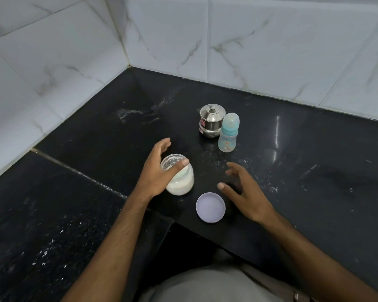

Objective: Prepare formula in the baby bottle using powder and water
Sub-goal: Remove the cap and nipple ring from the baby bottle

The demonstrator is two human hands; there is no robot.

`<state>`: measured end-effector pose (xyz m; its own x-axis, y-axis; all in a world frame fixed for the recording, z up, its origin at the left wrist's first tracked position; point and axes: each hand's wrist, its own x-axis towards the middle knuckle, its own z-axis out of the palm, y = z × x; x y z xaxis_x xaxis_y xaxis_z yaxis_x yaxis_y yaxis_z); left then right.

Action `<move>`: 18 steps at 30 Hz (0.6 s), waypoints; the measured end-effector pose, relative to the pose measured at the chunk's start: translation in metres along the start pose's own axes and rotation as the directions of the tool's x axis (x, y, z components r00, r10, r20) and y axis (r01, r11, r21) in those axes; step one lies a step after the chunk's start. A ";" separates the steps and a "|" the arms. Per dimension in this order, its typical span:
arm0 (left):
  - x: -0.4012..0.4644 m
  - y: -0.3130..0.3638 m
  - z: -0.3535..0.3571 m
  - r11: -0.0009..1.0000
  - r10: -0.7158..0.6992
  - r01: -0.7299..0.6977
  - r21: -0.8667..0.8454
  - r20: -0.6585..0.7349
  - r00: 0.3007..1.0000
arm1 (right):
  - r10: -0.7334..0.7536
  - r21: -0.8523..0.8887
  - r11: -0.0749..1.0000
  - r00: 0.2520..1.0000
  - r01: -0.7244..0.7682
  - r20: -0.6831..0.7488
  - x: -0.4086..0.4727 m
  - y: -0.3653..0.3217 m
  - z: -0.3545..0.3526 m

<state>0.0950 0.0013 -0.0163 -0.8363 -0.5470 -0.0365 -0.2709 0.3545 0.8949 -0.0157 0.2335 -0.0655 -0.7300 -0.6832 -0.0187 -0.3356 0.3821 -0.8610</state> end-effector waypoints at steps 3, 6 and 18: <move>0.018 0.024 0.006 0.991 0.081 -0.079 0.104 -0.015 0.997 | -0.033 -0.043 0.999 0.997 0.030 -0.075 0.019 -0.003 -0.016; 0.037 0.045 0.018 0.979 0.140 -0.137 0.152 -0.005 0.990 | -0.068 -0.068 0.996 0.989 0.059 -0.135 0.038 -0.006 -0.034; 0.077 0.074 0.088 0.962 0.174 -0.202 0.182 0.158 0.972 | -0.120 -0.177 0.980 0.975 0.087 -0.189 0.104 -0.017 -0.081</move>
<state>-0.0311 0.0524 0.0080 -0.9355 -0.3498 0.0503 -0.1782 0.5898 0.7876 -0.1342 0.2070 -0.0117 -0.7834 -0.5944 0.1815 -0.4977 0.4251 -0.7560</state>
